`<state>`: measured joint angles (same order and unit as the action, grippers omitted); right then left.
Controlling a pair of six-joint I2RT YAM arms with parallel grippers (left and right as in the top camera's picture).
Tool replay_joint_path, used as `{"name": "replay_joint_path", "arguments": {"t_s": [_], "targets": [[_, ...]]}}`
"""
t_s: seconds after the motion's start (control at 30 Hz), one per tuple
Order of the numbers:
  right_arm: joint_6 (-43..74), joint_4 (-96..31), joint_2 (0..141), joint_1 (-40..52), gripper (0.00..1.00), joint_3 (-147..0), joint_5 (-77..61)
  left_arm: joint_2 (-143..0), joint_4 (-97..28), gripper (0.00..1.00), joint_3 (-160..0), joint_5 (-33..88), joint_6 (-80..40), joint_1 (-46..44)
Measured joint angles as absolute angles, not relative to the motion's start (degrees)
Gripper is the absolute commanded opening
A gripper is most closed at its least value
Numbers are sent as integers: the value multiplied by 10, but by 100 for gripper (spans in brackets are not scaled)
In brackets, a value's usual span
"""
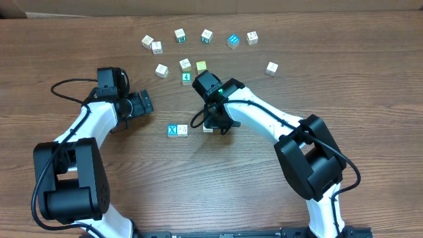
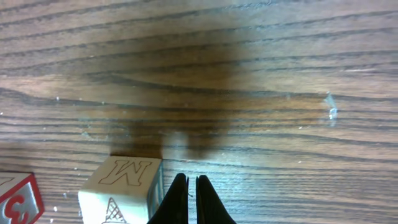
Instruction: Form a horizontal line
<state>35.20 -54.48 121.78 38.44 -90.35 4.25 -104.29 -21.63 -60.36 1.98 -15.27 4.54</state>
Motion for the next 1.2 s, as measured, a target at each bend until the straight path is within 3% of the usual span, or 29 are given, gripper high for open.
{"name": "replay_joint_path", "arguments": {"t_s": [1.2], "targets": [[354,-544,1218,385,5,-903,50,-1043,-216,100,-604,20,-153,45]]}}
